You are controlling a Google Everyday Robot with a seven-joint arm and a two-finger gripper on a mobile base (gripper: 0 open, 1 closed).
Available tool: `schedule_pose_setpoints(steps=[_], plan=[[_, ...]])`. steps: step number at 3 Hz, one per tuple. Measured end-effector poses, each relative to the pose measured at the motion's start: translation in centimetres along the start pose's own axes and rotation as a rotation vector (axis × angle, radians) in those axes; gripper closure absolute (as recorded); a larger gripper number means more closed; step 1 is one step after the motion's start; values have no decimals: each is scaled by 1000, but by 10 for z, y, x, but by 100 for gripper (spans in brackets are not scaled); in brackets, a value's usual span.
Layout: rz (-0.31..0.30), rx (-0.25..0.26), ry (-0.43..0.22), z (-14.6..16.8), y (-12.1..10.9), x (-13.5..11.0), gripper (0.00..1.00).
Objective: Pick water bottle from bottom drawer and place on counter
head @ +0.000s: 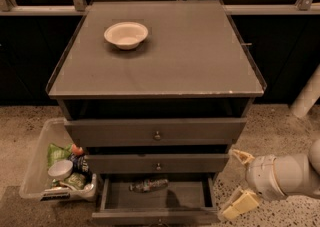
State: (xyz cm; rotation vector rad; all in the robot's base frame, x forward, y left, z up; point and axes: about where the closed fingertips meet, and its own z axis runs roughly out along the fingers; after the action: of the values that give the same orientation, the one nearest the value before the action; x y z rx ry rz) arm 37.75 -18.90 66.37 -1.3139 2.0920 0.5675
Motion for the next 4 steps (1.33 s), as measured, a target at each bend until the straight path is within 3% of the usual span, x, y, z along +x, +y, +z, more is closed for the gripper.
schedule_pose_setpoints(steps=[1,3,4], plan=[[44,-23,-27,32,-5,30,0],[138,-107,-147,153,-10,106,0],[174,-155,-129,198,-12,128,0]])
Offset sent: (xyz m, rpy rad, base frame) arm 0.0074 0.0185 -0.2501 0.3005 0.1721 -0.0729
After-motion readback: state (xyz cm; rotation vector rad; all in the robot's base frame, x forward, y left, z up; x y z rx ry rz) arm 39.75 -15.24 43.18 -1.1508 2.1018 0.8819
